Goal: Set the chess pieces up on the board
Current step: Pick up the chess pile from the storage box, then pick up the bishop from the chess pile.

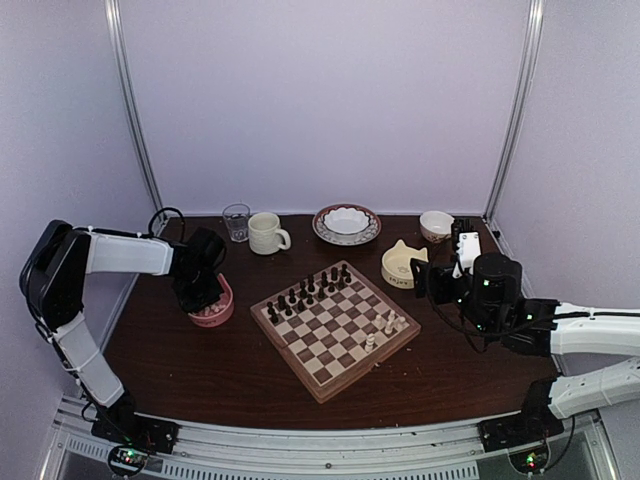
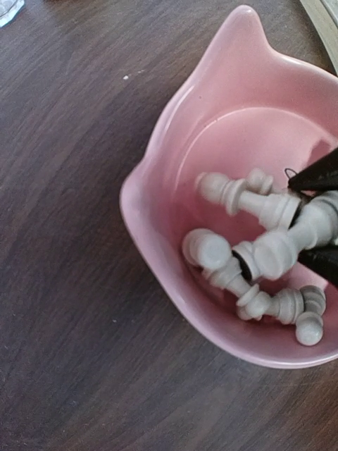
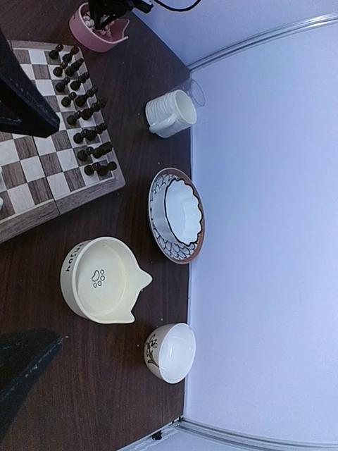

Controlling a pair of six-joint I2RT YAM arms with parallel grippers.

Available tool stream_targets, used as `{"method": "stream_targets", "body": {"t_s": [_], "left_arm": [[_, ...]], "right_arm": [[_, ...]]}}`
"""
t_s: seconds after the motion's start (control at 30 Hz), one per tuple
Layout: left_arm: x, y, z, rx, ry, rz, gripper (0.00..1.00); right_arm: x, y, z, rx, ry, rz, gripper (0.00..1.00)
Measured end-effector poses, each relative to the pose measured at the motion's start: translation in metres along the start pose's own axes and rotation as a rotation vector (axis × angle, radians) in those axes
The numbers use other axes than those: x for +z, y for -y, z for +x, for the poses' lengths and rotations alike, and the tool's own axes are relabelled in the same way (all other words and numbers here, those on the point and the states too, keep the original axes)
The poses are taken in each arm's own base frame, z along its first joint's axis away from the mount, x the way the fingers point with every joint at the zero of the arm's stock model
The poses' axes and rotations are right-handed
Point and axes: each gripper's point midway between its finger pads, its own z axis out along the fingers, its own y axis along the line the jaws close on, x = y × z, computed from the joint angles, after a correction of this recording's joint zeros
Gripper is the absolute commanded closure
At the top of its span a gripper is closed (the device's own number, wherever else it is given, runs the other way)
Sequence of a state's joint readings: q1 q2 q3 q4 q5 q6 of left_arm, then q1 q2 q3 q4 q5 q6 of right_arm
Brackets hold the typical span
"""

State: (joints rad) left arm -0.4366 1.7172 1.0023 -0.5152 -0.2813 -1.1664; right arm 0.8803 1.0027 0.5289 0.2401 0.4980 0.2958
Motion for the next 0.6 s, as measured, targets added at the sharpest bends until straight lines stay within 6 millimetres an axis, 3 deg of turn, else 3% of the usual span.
{"method": "stream_targets", "body": {"t_s": [0.17, 0.43, 0.6], "left_arm": [[-0.005, 0.001, -0.002, -0.001, 0.006, 0.015, 0.81], [-0.054, 0.005, -0.021, 0.044, 0.096, 0.148, 0.89], [-0.067, 0.009, -0.018, 0.172, 0.125, 0.25, 0.9]], "right_arm": [[0.0, 0.0, 0.0, -0.001, -0.001, 0.0, 0.02], [0.001, 0.0, 0.001, -0.002, -0.003, 0.001, 0.02], [0.001, 0.0, 0.002, -0.004, -0.005, 0.0, 0.02]]}}
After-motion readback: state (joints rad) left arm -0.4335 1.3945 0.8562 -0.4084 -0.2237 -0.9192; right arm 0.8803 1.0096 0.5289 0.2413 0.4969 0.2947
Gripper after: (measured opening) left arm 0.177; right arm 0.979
